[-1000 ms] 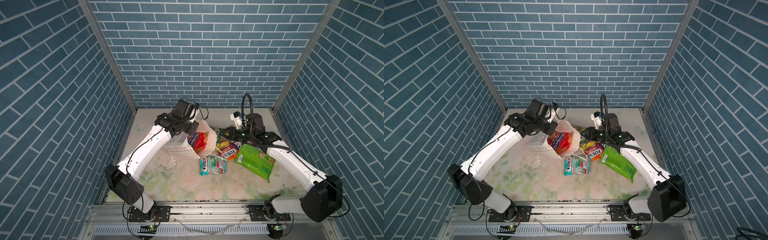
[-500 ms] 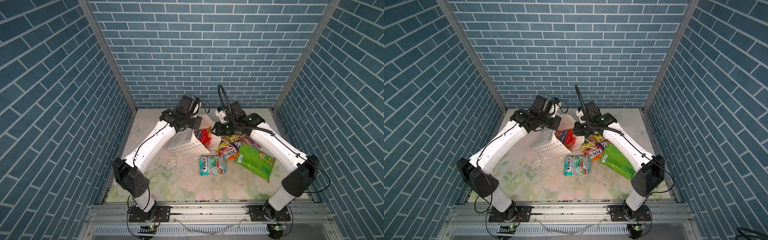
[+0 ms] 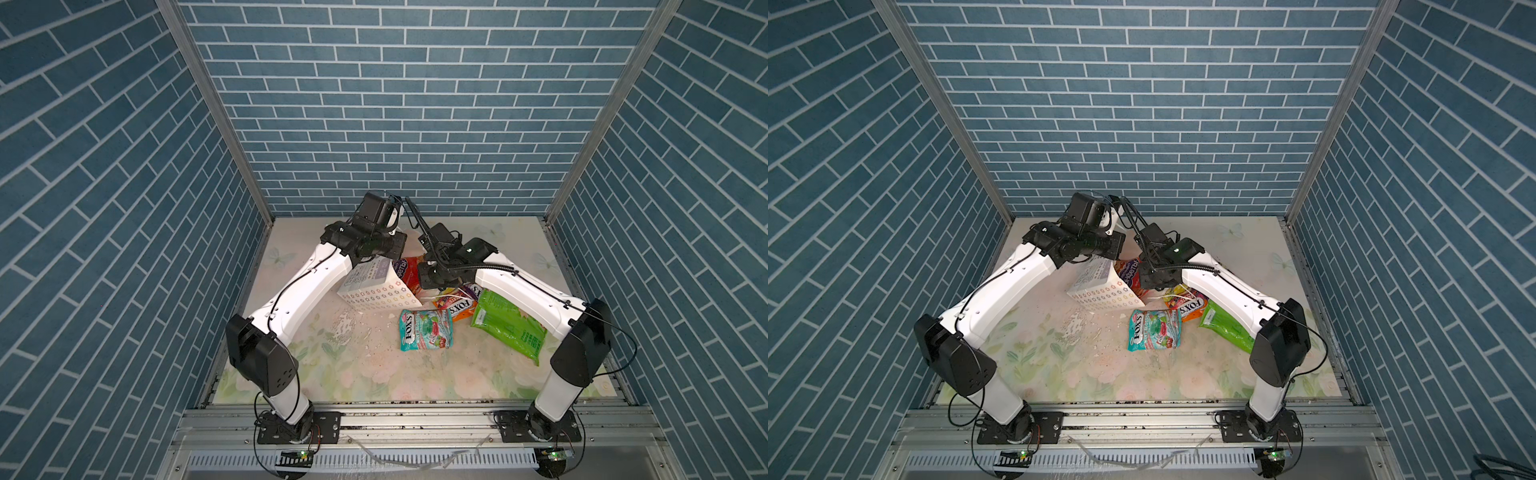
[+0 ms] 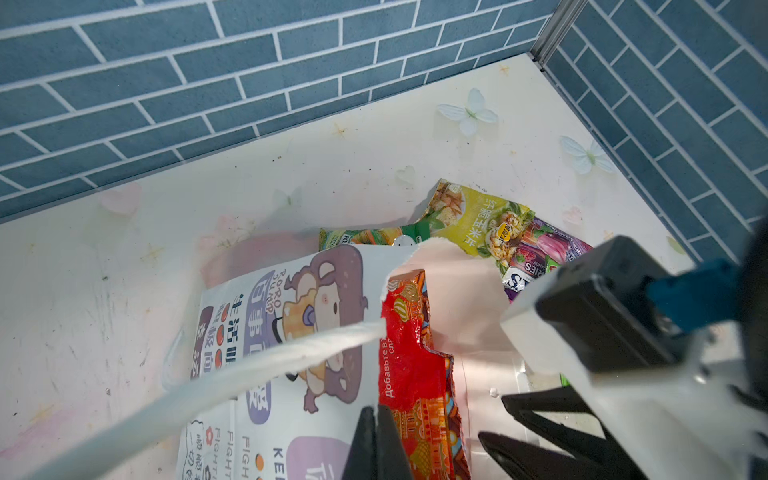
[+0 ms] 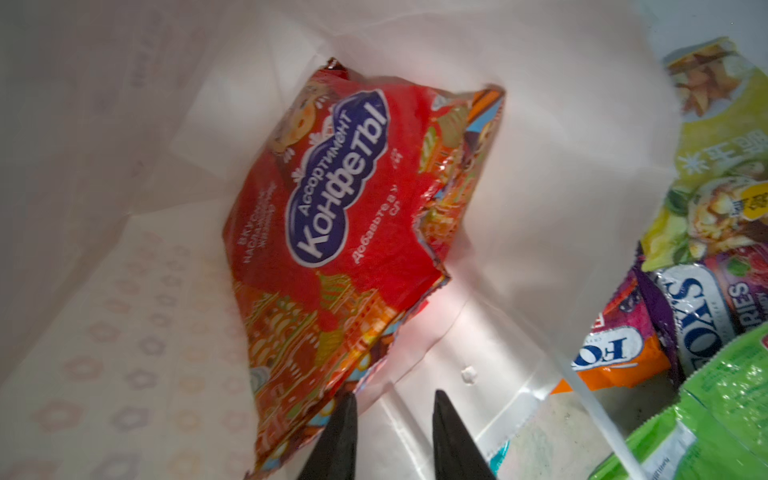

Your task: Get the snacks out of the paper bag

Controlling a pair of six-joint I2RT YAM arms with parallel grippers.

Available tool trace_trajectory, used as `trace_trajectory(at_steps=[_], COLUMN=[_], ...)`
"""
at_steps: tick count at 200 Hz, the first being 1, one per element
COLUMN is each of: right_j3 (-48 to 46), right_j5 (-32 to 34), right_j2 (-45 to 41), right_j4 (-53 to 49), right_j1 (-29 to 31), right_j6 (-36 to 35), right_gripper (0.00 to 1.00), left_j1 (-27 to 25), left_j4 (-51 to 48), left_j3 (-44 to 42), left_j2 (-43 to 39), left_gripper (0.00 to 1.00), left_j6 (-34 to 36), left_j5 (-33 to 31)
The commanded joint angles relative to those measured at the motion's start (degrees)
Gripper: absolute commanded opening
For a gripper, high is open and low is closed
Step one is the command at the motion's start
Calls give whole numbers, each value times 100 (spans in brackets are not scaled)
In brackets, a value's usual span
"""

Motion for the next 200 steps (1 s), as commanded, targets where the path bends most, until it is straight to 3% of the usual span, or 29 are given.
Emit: trace_trajectory(at_steps=[1,102,200], right_j3=[-208,-430,-226], right_j5=[464,56,386], right_j2=[54,161,585], right_j4=[183,1008,871], right_j1=[-5,-1,-9], right_j6=[382,493,494], right_gripper=[33,34,36], left_j1=[86,175,234], left_j4=[476,603,542], left_j3=[-73,-126,-63], left_j2=[-334,-340,-391], left_gripper=[0,0,0], left_j6=[-53,-137,-80], left_j5=[84,294,313])
